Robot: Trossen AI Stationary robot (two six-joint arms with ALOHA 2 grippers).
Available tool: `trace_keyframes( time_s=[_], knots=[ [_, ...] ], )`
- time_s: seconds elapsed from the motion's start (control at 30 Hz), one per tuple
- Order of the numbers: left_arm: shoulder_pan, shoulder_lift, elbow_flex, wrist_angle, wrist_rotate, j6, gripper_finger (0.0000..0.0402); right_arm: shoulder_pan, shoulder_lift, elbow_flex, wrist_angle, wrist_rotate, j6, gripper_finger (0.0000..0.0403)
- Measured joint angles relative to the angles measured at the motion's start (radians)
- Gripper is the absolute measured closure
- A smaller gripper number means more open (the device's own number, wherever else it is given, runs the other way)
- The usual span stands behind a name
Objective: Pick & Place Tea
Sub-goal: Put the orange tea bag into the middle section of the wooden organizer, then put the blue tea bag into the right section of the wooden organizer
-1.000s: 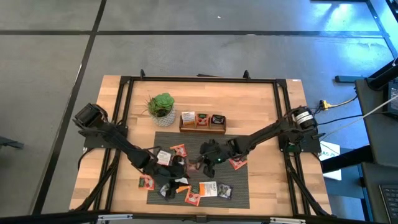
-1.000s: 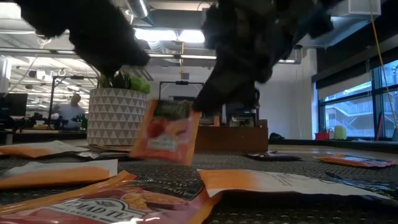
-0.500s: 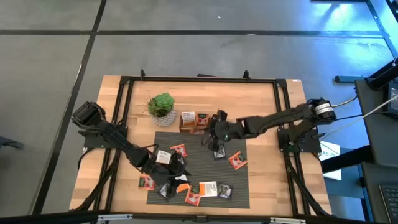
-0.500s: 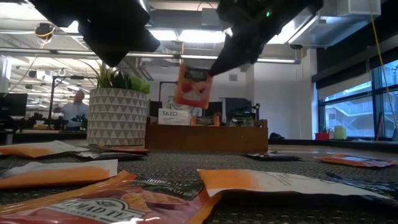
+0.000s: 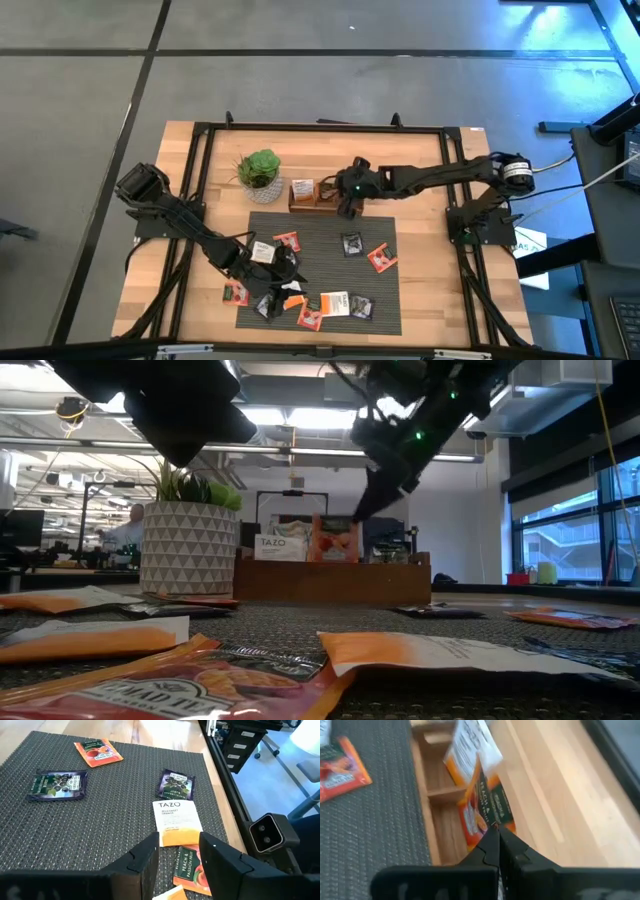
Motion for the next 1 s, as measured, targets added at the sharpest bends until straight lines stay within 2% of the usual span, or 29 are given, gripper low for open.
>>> trace_keyframes(
  time_s=[0.6, 0.8, 1.0],
  knots=[
    [0.004, 0.0, 0.001, 0.002, 0.002, -0.003, 0.0265, -0.006, 0.031, -0.045, 0.114, 0.028, -0.004, 0.038],
    [0.004, 0.0, 0.001, 0.003, 0.002, -0.003, 0.0265, -0.008, 0.031, -0.045, 0.116, 0.064, -0.026, 0.0354],
    [0.004, 0.0, 0.001, 0.003, -0.016, -0.003, 0.0265, 0.01, 0.024, -0.004, 0.051, 0.059, 0.05, 0.0324]
  ],
)
